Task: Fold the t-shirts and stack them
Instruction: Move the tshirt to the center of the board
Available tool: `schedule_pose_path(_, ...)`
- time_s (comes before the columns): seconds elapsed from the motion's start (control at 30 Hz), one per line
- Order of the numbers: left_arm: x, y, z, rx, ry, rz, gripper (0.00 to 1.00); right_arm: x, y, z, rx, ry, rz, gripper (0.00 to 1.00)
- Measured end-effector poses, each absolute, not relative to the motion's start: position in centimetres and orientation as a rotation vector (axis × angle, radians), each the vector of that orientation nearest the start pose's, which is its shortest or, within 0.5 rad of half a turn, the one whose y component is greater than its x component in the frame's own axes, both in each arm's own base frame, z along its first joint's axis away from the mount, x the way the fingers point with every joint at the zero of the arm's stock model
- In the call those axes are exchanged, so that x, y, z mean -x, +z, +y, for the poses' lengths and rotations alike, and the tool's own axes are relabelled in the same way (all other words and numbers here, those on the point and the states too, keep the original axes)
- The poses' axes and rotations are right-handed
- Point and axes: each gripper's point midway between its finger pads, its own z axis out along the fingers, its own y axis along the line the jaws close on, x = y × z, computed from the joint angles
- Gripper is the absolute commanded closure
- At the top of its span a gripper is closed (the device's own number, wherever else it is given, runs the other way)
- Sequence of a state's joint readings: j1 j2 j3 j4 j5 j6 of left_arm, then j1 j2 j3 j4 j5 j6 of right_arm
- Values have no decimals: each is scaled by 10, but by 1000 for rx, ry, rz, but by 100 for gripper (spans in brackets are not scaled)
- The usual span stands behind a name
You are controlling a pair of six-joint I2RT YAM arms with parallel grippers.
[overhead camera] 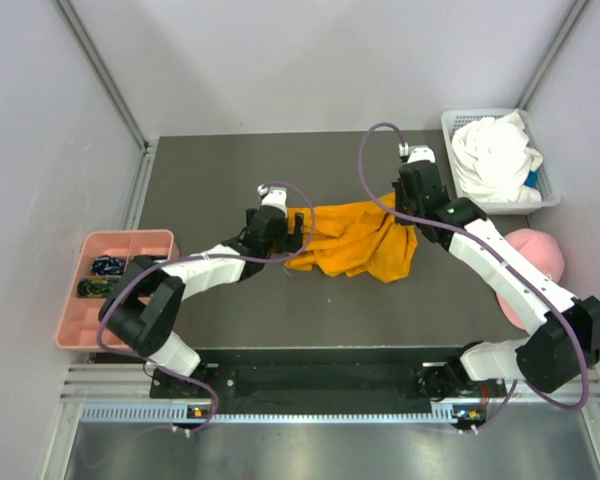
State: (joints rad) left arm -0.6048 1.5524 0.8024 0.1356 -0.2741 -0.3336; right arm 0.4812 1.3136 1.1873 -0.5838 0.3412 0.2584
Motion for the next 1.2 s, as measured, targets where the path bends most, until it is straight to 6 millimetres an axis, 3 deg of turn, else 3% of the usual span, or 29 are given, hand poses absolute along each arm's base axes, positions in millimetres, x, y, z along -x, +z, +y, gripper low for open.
schedule_pose_path(0.37, -394, 81, -230, -161, -245, 2132, 14, -338, 206, 122, 71, 19, 2227, 100)
schedule_pose_path(0.5, -397, 81, -233, -172, -248, 2129, 35, -337, 206, 121, 71, 20, 2225, 100)
schedule_pose_path(0.7, -401, 79, -240, -194, -267, 2125, 46, -335, 202, 120, 73, 17, 2233, 100)
schedule_pose_path(0.8, -405, 80, -244, -196, -278, 2119, 56, -335, 202, 120, 72, 17, 2232, 100)
schedule_pose_path(1.0, -412, 79, -251, -202, -293, 2107, 62, -331, 197, 118, 68, 12, 2244, 100)
schedule_pose_path(1.1, -414, 77, -252, -200, -293, 2105, 75, -330, 196, 117, 66, 16, 2246, 100)
schedule_pose_path(1.2, -415, 77, -252, -199, -295, 2102, 79, -328, 193, 117, 67, 16, 2252, 100)
